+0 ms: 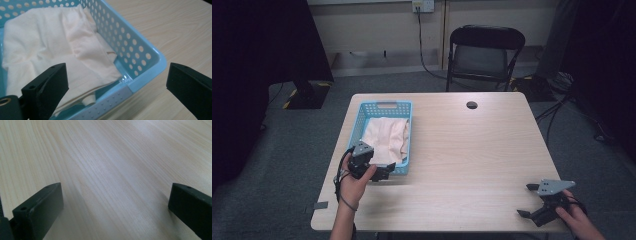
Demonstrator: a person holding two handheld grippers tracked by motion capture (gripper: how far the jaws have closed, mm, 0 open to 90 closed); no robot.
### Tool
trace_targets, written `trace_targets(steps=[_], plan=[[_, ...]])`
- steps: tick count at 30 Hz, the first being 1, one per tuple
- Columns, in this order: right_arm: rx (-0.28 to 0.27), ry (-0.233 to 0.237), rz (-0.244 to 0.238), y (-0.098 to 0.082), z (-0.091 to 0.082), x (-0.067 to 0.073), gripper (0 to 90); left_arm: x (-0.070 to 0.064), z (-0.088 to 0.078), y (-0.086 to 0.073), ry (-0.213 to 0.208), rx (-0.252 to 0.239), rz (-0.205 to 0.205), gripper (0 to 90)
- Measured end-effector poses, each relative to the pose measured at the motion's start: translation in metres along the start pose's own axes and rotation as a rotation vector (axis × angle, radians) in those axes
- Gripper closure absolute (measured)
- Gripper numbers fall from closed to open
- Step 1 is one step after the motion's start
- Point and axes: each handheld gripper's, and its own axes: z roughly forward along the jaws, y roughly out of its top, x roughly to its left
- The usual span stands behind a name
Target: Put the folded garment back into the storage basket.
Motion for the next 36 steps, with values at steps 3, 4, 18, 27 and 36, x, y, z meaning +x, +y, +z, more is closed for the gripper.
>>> trace_targets(steps=[3,4,18,27,36], plan=[[0.0,0.0,0.0,0.0,0.0,0.0,0.0,0.0,-0.002,-0.001,-0.002,-0.013,0.009,3.4],[0.0,0.0,0.0,0.0,0.0,0.0,0.0,0.0,-0.003,-0.001,-0.003,-0.012,0.013,3.4],[0.0,0.0,0.0,0.0,0.0,0.0,0.0,0.007,-0.022,-0.009,0.049,-0.037,0.063,3.4],[0.0,0.0,0.0,0.0,0.0,0.0,0.0,0.015,-0.028,-0.014,0.048,-0.042,0.056,3.4],[0.0,0.0,0.0,0.0,0.0,0.0,0.0,0.021,-0.031,-0.019,0.053,-0.042,0.052,3.4]])
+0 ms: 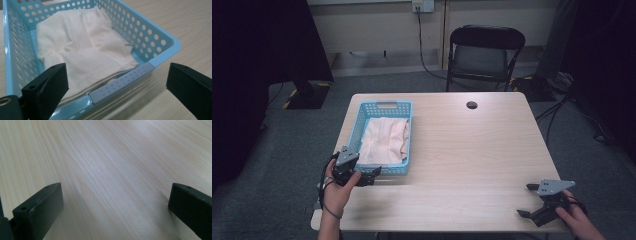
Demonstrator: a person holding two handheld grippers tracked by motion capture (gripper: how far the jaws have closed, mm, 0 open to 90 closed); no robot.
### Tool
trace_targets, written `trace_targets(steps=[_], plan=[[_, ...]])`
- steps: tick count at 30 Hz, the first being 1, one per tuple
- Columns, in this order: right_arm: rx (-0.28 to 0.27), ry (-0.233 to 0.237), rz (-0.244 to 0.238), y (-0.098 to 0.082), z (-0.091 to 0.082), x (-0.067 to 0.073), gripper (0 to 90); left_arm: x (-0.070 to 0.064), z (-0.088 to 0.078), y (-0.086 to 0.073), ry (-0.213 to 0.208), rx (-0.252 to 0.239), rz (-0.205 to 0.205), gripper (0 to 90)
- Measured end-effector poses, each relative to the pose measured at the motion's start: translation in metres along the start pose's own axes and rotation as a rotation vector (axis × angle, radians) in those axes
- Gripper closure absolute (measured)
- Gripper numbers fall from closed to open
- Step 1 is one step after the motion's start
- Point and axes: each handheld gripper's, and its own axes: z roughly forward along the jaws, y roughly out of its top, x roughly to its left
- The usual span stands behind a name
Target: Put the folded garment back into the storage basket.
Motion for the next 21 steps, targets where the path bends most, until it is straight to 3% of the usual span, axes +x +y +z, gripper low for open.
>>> trace_targets(steps=[14,21], plan=[[0.0,0.0,0.0,0.0,0.0,0.0,0.0,0.01,-0.005,-0.006,0.015,-0.021,-0.039,3.4],[0.0,0.0,0.0,0.0,0.0,0.0,0.0,0.013,-0.007,-0.008,0.028,-0.002,-0.018,3.4]])
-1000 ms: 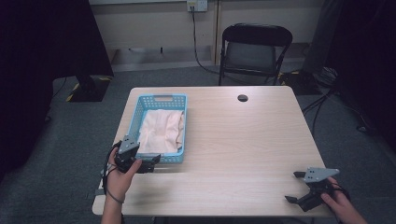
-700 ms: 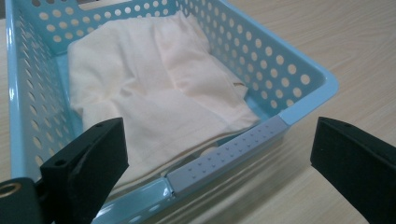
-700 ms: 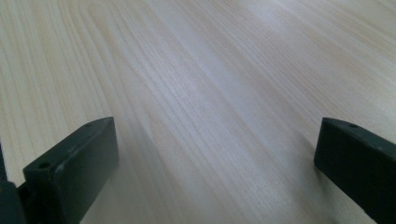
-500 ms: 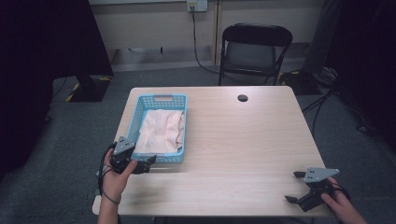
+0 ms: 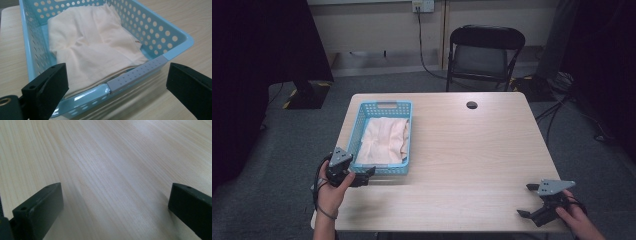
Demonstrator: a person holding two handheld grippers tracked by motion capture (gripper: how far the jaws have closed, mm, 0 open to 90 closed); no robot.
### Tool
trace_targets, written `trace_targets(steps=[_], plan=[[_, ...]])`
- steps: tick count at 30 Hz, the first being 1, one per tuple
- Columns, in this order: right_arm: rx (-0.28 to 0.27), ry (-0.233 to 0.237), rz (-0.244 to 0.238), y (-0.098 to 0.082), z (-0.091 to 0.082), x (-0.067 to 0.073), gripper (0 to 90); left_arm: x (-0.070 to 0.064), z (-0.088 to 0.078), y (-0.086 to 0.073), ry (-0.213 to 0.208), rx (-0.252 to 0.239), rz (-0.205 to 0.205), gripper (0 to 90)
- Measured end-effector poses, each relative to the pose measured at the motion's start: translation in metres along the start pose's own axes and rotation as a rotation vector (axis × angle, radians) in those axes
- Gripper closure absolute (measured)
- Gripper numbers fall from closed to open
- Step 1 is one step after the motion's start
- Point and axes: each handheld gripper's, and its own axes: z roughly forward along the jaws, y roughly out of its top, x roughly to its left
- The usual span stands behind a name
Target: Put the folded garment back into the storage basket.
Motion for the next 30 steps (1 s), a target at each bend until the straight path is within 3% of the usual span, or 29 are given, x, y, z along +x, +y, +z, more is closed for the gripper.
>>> trace_targets(steps=[10,30], plan=[[0.0,0.0,0.0,0.0,0.0,0.0,0.0,0.008,-0.004,-0.005,0.015,-0.007,-0.022,3.4],[0.0,0.0,0.0,0.0,0.0,0.0,0.0,0.018,-0.006,-0.014,0.036,-0.023,-0.015,3.3]])
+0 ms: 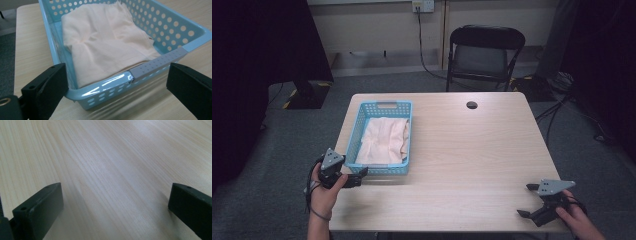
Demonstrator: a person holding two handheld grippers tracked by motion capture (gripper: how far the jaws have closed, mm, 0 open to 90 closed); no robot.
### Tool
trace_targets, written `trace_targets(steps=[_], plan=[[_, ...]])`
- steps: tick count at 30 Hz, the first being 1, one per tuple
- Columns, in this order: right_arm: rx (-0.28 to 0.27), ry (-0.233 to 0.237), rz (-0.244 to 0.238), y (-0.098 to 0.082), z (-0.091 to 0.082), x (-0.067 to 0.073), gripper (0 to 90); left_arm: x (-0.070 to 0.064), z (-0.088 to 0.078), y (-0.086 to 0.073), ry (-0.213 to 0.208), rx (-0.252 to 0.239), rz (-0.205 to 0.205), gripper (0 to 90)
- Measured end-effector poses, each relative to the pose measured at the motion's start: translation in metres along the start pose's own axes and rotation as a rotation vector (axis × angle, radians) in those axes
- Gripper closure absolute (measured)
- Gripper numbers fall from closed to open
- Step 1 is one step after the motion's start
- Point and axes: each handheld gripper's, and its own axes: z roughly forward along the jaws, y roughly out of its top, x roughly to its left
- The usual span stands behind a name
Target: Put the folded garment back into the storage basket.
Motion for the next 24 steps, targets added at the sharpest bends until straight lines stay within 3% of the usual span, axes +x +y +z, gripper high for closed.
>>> trace_targets(steps=[24], plan=[[0.0,0.0,0.0,0.0,0.0,0.0,0.0,0.0091,-0.004,-0.007,0.018,-0.006,-0.012,3.0]])
